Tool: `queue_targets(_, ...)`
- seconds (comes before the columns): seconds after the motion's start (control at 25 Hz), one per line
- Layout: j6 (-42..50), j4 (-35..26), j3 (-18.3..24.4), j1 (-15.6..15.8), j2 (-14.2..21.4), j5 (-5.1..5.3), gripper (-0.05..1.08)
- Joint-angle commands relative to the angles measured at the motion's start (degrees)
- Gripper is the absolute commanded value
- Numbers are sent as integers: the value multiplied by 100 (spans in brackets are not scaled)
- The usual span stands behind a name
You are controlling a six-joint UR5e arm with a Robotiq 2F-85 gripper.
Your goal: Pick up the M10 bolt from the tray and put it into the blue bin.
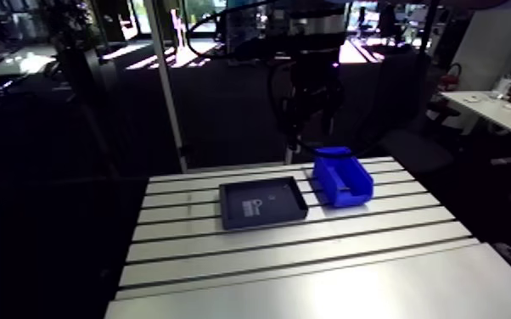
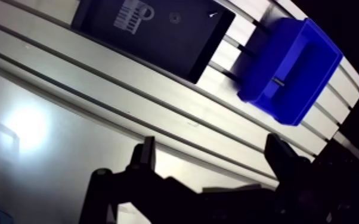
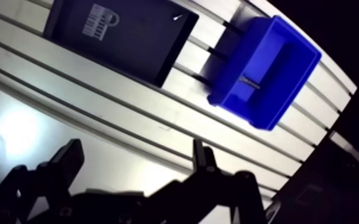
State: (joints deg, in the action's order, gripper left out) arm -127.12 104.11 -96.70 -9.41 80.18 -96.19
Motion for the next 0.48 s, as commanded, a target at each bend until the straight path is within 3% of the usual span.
queue_targets(0.04,2160,-554,490,273,28,60,1)
queue_targets(0.24,2934,-1231,1132,308,10,96,1)
queue_targets(0.48,2925,-1741,1818,220,1,447,1)
